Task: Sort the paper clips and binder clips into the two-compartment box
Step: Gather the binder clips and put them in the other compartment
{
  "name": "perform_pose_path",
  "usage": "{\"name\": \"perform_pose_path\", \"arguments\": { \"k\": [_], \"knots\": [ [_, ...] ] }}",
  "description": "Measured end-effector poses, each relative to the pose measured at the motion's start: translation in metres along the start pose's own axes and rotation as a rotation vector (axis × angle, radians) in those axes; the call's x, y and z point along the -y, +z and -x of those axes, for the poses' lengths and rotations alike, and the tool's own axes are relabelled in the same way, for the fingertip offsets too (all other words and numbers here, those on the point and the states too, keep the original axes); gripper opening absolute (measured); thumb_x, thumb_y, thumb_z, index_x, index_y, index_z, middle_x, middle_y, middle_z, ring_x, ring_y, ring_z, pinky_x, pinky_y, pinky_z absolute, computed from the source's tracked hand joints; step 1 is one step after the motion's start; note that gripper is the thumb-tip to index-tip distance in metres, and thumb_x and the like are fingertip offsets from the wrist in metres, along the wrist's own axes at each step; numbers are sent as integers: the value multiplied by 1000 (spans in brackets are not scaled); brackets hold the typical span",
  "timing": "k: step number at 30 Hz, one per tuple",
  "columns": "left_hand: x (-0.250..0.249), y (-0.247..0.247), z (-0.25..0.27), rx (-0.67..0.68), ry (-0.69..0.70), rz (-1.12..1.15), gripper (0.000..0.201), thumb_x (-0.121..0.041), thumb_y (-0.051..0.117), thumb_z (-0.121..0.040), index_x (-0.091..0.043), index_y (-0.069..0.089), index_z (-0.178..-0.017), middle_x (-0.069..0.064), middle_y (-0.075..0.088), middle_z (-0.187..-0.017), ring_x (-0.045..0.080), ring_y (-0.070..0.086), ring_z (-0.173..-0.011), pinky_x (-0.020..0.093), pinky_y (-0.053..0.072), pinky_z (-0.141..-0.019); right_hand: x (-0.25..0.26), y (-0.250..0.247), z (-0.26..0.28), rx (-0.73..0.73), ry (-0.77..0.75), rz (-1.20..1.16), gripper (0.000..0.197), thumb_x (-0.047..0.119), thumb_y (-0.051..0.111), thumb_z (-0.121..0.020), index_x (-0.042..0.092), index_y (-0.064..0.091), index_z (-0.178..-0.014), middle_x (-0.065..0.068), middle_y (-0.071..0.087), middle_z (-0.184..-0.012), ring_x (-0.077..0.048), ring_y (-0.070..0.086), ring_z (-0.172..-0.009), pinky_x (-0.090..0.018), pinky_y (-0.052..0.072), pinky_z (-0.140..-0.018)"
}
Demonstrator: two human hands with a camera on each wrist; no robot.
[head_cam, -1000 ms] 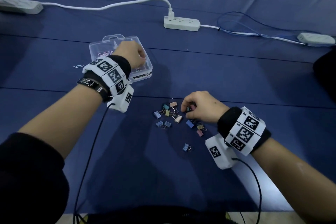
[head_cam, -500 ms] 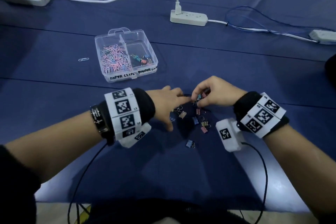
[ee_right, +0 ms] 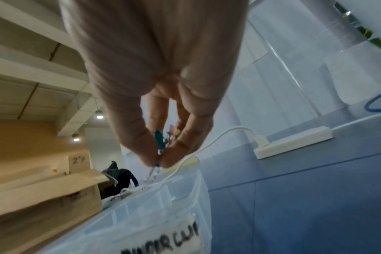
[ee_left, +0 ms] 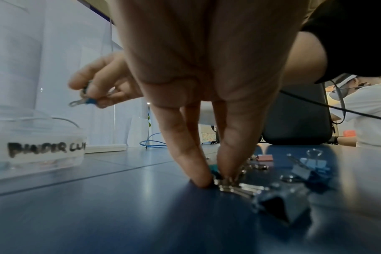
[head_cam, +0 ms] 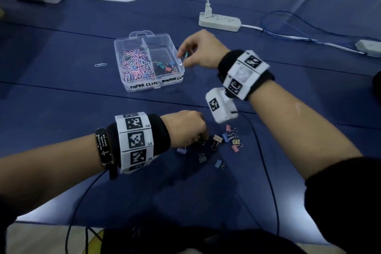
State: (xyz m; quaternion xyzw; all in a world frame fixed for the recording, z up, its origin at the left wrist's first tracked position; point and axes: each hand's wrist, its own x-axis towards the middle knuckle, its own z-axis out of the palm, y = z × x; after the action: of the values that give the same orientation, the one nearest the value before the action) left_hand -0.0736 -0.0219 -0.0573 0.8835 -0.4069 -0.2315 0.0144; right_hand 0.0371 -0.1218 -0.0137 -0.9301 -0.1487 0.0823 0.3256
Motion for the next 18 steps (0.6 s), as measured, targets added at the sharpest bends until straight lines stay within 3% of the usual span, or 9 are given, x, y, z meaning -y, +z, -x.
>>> {"name": "perform_pose_path", "arguments": {
  "k": [2, 7, 10, 12, 15, 18],
  "knots": [
    [1, -1, 1, 1, -23, 28, 43, -5, 49, -89, -23, 57, -127, 3, 47, -134, 24, 53, -115, 29, 42, -90, 3, 13, -13, -36, -7, 6, 21, -3, 67, -73, 5, 72, -91, 9, 50, -59, 10, 45, -39, -1, 33, -43],
    [2, -2, 0, 13, -32, 59, 39, -5, 54, -84, -20, 59, -120, 2, 45, -137, 24, 54, -113, 32, 47, -89, 1, 35, -27, 5, -43, 16, 25, -7, 64, -75, 2, 69, -97, 0, 60, -82, -1, 49, -64, -2, 41, -56],
    [1, -1, -2, 42, -35, 26, 37, -5, 53, -85, -17, 57, -120, 1, 38, -140, 25, 53, -113, 32, 45, -88, -3, 36, -27, 65, -57, 4, 26, -6, 67, -74, 2, 68, -99, -10, 67, -99, -13, 58, -86, -19, 52, -79],
    [1, -2, -3, 46, -27, 11, 36, -5, 52, -86, -17, 55, -120, 0, 36, -141, 25, 52, -113, 32, 44, -88, -6, 33, -25, 88, -65, -20, 29, -4, 70, -73, 2, 67, -101, -13, 68, -109, -18, 60, -97, -27, 49, -93],
    [2, -4, -4, 37, -12, 5, 39, -6, 51, -88, -20, 55, -124, -1, 39, -139, 24, 53, -113, 31, 44, -87, -12, 27, -22, 40, -56, -72, 27, -3, 67, -76, 1, 66, -103, -10, 66, -104, -15, 58, -92, -26, 49, -88],
    [2, -5, -4, 16, -7, -7, 40, -7, 51, -88, -21, 58, -124, 2, 47, -132, 25, 55, -110, 30, 44, -82, -17, 17, -14, -35, -69, -110, 22, -2, 62, -80, 0, 67, -102, -2, 60, -94, 3, 58, -76, -8, 47, -69]
  ]
}}
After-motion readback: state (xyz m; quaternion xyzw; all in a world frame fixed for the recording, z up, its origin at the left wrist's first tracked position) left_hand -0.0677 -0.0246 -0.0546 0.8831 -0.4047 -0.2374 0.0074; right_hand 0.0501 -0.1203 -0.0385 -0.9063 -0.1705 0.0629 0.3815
